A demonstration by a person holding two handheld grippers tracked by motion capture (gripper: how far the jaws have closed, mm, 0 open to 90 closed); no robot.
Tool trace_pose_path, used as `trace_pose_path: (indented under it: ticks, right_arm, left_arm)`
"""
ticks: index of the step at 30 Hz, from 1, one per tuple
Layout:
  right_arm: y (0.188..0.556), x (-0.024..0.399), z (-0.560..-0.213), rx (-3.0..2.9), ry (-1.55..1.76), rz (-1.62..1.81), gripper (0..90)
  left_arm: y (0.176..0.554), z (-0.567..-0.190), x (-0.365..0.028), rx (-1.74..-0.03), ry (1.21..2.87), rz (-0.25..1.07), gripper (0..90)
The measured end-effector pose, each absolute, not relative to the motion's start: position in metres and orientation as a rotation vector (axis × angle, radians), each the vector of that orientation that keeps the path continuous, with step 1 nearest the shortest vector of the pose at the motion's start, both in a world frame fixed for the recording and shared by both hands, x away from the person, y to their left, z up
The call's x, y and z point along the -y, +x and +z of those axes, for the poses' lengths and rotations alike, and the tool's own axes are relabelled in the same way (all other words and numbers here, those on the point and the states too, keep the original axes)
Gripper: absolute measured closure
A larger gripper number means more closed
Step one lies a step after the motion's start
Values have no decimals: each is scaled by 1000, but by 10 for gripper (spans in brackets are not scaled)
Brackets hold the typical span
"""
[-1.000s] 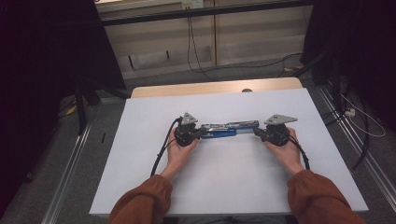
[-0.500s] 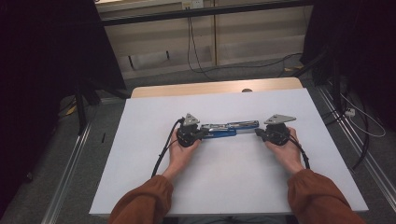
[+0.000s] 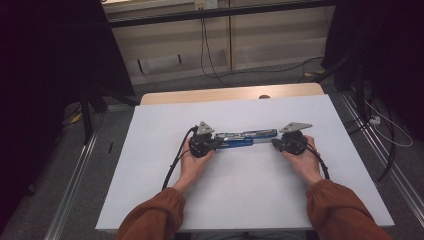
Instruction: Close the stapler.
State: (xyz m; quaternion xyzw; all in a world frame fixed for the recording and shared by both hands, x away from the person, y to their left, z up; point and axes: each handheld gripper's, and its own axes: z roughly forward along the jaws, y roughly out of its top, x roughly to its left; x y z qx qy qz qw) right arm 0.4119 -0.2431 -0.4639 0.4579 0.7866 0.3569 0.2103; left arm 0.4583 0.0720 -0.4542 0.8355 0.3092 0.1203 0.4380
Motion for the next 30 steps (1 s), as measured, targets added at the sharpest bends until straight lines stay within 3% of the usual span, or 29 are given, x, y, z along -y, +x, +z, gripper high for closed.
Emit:
trace_pose_path:
  ticks: [30]
  right_arm:
    - [420,238,-464,-2154,1294,972,900]
  left_arm:
    - [460,-453,-74,-773,2091,296,900]
